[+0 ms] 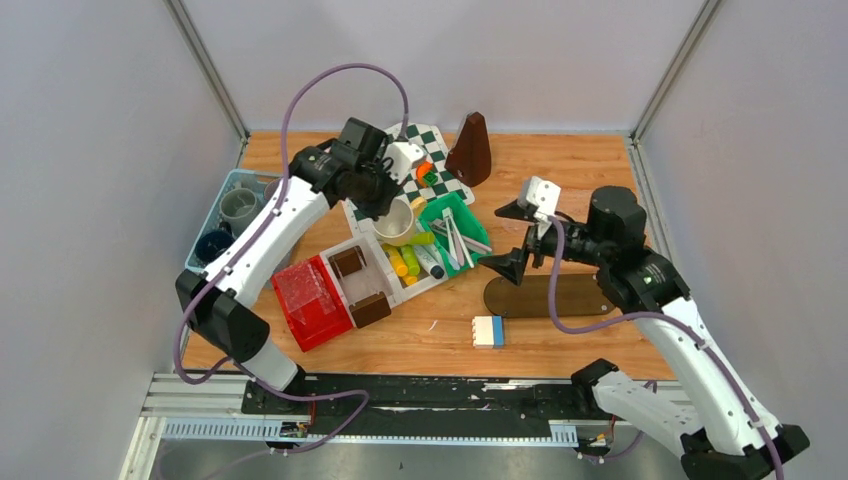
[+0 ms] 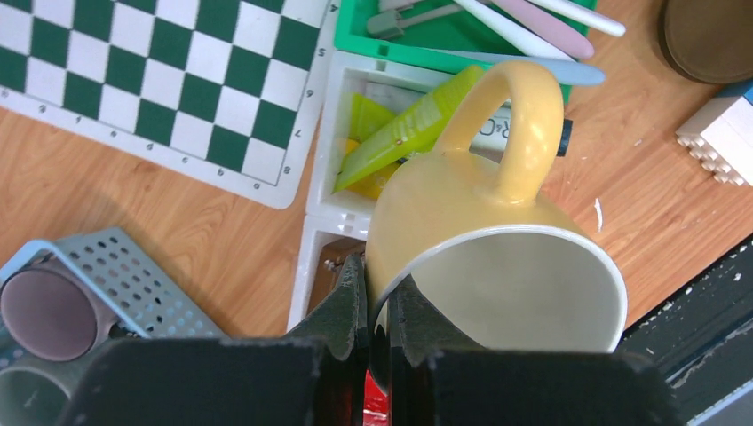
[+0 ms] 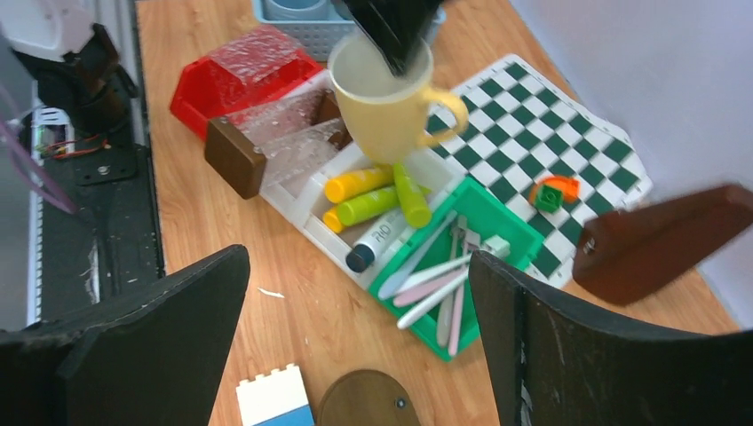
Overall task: Prepare toiletry sets of a toothbrush and toothpaste on the tray
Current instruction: Place the cup on the tray.
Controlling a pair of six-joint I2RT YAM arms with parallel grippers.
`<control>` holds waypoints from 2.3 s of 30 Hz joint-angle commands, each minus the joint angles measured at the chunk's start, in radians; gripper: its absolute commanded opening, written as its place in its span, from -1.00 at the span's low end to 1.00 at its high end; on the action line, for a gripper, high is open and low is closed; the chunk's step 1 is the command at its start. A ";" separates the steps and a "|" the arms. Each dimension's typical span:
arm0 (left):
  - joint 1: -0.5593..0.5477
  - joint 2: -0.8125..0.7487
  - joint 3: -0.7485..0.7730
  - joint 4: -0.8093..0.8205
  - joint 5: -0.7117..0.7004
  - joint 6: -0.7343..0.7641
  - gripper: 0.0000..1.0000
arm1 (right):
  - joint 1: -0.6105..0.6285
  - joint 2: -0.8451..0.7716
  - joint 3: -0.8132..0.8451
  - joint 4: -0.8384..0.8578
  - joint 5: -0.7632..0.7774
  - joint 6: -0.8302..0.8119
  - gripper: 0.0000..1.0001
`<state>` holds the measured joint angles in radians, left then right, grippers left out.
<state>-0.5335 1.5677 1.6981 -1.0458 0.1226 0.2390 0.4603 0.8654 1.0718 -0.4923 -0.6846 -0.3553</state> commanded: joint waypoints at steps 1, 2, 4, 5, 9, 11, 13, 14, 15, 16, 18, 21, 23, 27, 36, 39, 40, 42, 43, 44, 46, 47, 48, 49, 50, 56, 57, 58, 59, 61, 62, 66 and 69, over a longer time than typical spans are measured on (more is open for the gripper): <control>-0.056 0.026 0.055 0.038 -0.004 0.028 -1.00 | 0.104 0.083 0.114 -0.053 -0.015 -0.127 0.90; -0.073 0.035 0.053 0.039 -0.005 0.025 -1.00 | 0.139 0.104 0.124 -0.063 0.015 -0.146 0.90; -0.097 0.047 0.053 0.042 -0.003 0.023 -1.00 | 0.199 0.148 0.133 -0.071 0.078 -0.181 0.89; -0.112 0.054 0.053 0.042 -0.003 0.018 -1.00 | 0.228 0.164 0.136 -0.072 0.105 -0.200 0.89; -0.161 0.074 0.072 0.029 -0.011 0.016 -1.00 | 0.323 0.218 0.145 -0.079 0.176 -0.264 0.86; -0.188 0.082 0.081 0.016 -0.022 0.021 -1.00 | 0.359 0.244 0.154 -0.085 0.204 -0.301 0.81; -0.210 0.089 0.089 0.002 -0.035 0.023 -1.00 | 0.387 0.270 0.174 -0.100 0.228 -0.331 0.75; -0.216 0.092 0.094 -0.004 -0.039 0.025 -1.00 | 0.402 0.284 0.186 -0.109 0.243 -0.344 0.72; -0.228 0.096 0.097 -0.007 -0.040 0.026 -1.00 | 0.419 0.297 0.197 -0.121 0.257 -0.357 0.67; -0.234 0.098 0.102 -0.015 -0.042 0.024 -1.00 | 0.436 0.310 0.207 -0.131 0.269 -0.368 0.61; -0.256 0.105 0.111 -0.023 -0.044 0.024 -1.00 | 0.468 0.331 0.219 -0.147 0.297 -0.396 0.56; -0.277 0.115 0.124 -0.036 -0.056 0.028 -1.00 | 0.500 0.369 0.227 -0.179 0.353 -0.429 0.49; -0.289 0.116 0.127 -0.041 -0.062 0.031 -1.00 | 0.515 0.399 0.249 -0.218 0.382 -0.435 0.41; -0.299 0.114 0.128 -0.048 -0.065 0.035 -1.00 | 0.536 0.441 0.262 -0.252 0.437 -0.439 0.26; -0.339 0.122 0.125 -0.066 -0.064 0.054 -1.00 | 0.544 0.495 0.236 -0.252 0.508 -0.454 0.06; -0.348 0.127 0.130 -0.075 -0.062 0.061 -1.00 | 0.548 0.510 0.230 -0.252 0.521 -0.459 0.03; -0.350 0.132 0.133 -0.077 -0.059 0.061 -1.00 | 0.551 0.514 0.226 -0.252 0.526 -0.461 0.01; -0.353 0.137 0.140 -0.081 -0.053 0.065 -1.00 | 0.557 0.520 0.217 -0.252 0.534 -0.466 -0.01; -0.355 0.137 0.145 -0.085 -0.051 0.070 -1.00 | 0.559 0.522 0.211 -0.253 0.538 -0.467 -0.03; -0.356 0.140 0.147 -0.087 -0.050 0.072 -1.00 | 0.562 0.522 0.207 -0.252 0.539 -0.467 -0.07; -0.359 0.144 0.155 -0.092 -0.047 0.079 -1.00 | 0.564 0.519 0.200 -0.252 0.538 -0.467 -0.13; -0.359 0.145 0.158 -0.094 -0.043 0.083 -1.00 | 0.565 0.519 0.197 -0.252 0.538 -0.467 -0.16; -0.360 0.147 0.160 -0.096 -0.041 0.084 -1.00 | 0.567 0.519 0.194 -0.252 0.538 -0.467 -0.20; -0.361 0.147 0.161 -0.098 -0.036 0.090 -1.00 | 0.567 0.517 0.191 -0.252 0.538 -0.467 -0.26; -0.361 0.147 0.162 -0.098 -0.033 0.094 -1.00 | 0.569 0.517 0.189 -0.252 0.538 -0.467 -0.35; -0.362 0.136 0.164 -0.098 -0.033 0.124 -1.00 | 0.569 0.494 0.183 -0.257 0.536 -0.464 -1.00; -0.362 0.130 0.164 -0.095 -0.036 0.126 -0.99 | 0.569 0.490 0.184 -0.259 0.535 -0.463 -1.00; -0.362 0.126 0.163 -0.088 -0.044 0.130 -0.96 | 0.569 0.487 0.185 -0.260 0.535 -0.461 -1.00; -0.362 0.117 0.163 -0.084 -0.050 0.132 -0.86 | 0.569 0.485 0.187 -0.262 0.537 -0.457 -1.00; -0.362 0.103 0.164 -0.072 -0.068 0.137 -0.67 | 0.569 0.481 0.190 -0.264 0.543 -0.448 -1.00; -0.362 0.098 0.166 -0.060 -0.088 0.138 -0.49 | 0.570 0.480 0.190 -0.267 0.547 -0.443 -1.00; -0.362 0.056 0.166 -0.012 -0.180 0.140 0.22 | 0.568 0.471 0.186 -0.276 0.581 -0.429 -1.00; -0.361 0.014 0.164 0.031 -0.236 0.144 0.51 | 0.561 0.460 0.180 -0.276 0.597 -0.420 -1.00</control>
<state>-0.9001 1.6867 1.8114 -1.1049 -0.0242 0.3790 1.0306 1.3842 1.2514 -0.8013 -0.1333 -0.7895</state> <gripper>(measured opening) 0.711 0.110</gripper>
